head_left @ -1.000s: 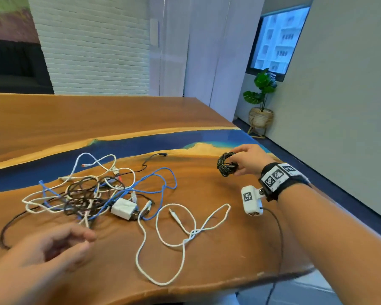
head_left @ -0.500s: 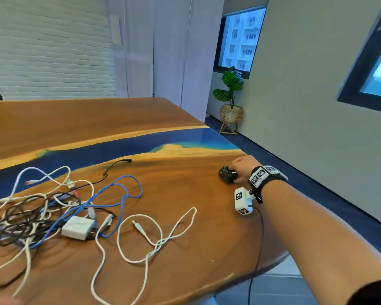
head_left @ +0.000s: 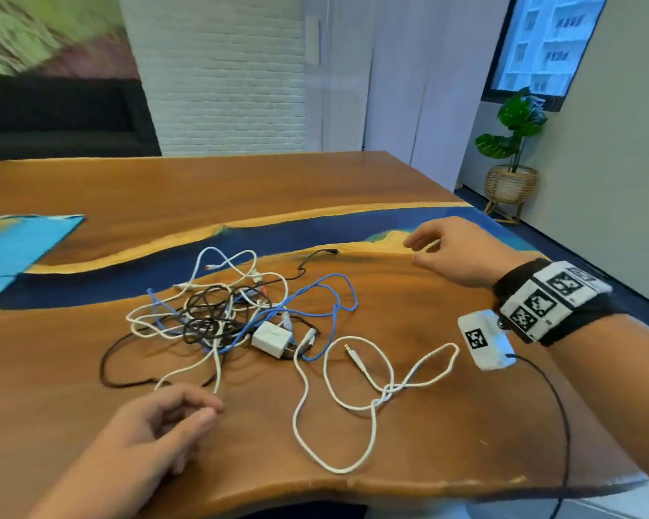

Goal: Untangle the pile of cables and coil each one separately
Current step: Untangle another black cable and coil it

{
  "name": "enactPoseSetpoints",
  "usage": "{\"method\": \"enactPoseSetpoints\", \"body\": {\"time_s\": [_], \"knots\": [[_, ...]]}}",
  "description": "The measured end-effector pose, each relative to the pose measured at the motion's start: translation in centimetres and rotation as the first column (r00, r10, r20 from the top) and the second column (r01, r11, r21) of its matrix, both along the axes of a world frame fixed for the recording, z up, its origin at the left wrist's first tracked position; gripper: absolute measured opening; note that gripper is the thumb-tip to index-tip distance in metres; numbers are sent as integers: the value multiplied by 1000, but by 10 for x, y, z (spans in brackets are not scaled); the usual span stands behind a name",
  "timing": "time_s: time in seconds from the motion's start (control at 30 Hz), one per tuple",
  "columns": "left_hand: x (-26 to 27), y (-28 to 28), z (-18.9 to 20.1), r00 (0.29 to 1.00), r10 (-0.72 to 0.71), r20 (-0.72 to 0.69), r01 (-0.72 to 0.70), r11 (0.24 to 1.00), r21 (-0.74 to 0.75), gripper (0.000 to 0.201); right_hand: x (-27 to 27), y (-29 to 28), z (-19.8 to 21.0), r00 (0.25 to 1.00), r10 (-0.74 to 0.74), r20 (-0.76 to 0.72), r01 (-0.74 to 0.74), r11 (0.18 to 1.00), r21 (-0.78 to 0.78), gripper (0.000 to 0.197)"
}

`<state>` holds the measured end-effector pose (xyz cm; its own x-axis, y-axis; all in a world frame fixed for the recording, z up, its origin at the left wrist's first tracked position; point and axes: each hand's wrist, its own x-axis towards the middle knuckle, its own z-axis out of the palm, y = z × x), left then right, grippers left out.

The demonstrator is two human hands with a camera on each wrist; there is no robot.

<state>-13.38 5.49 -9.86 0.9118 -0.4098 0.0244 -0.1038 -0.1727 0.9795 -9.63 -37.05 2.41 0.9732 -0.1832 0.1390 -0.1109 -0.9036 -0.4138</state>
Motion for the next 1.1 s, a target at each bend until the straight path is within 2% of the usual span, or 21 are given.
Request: {"method": "enactPoseSetpoints", "body": {"time_s": [0.1,0.17,0.23,0.27,0.33,0.37,0.43,0.47,0.53,0.6,0.7,0.77,0.83,0.93,1.0,1.07,1.1], "knots": [[3,-11,23,999,-29,18,30,999,-15,8,-4,83,8,951,300,-72,-301,954,-9,27],[12,-9,29,998,-27,56,26,999,24,9,-2,128,1,849,487,-203,-498,867,0,43],[19,-10,37,996,-28,81,23,998,61,7,9,159,-12,764,581,-282,-613,790,-33,64],[23,-12,43,994,-29,108,21,997,73,6,17,169,-19,753,591,-290,-636,767,-89,73],[35,-15,49,989,10,147,-27,993,111,6,34,183,-29,776,548,-313,-618,759,-204,76],[41,-16,52,986,37,160,-57,990,126,5,42,187,-32,787,519,-332,-603,762,-237,69],[53,-20,59,978,75,194,-104,984,144,5,54,193,-32,807,487,-334,-574,779,-251,38],[59,-23,61,974,86,209,-119,981,153,9,58,193,-30,819,496,-288,-560,800,-216,23],[72,-29,65,977,76,199,-108,982,155,21,65,188,-20,856,504,-114,-514,853,-91,15],[86,-37,71,979,68,192,-92,989,119,27,70,181,-7,882,454,130,-468,875,121,14],[110,-46,87,967,82,240,-113,986,119,19,74,168,7,835,261,485,-488,757,434,11],[126,-51,94,956,79,282,-135,973,186,10,77,158,11,792,115,600,-525,630,572,14],[141,-54,89,955,63,292,-136,961,239,21,80,149,9,785,50,617,-529,572,627,17],[151,-55,71,966,62,250,-123,964,237,29,82,138,-12,806,-2,592,-474,597,647,20],[153,-53,60,979,79,187,-112,979,173,27,80,136,-30,831,-18,555,-438,593,675,24],[151,-48,55,989,98,113,-103,994,37,24,74,143,-47,868,-18,496,-396,577,714,27],[151,-46,55,990,110,86,-107,994,-37,24,71,148,-54,879,-15,477,-373,601,706,29]]}}
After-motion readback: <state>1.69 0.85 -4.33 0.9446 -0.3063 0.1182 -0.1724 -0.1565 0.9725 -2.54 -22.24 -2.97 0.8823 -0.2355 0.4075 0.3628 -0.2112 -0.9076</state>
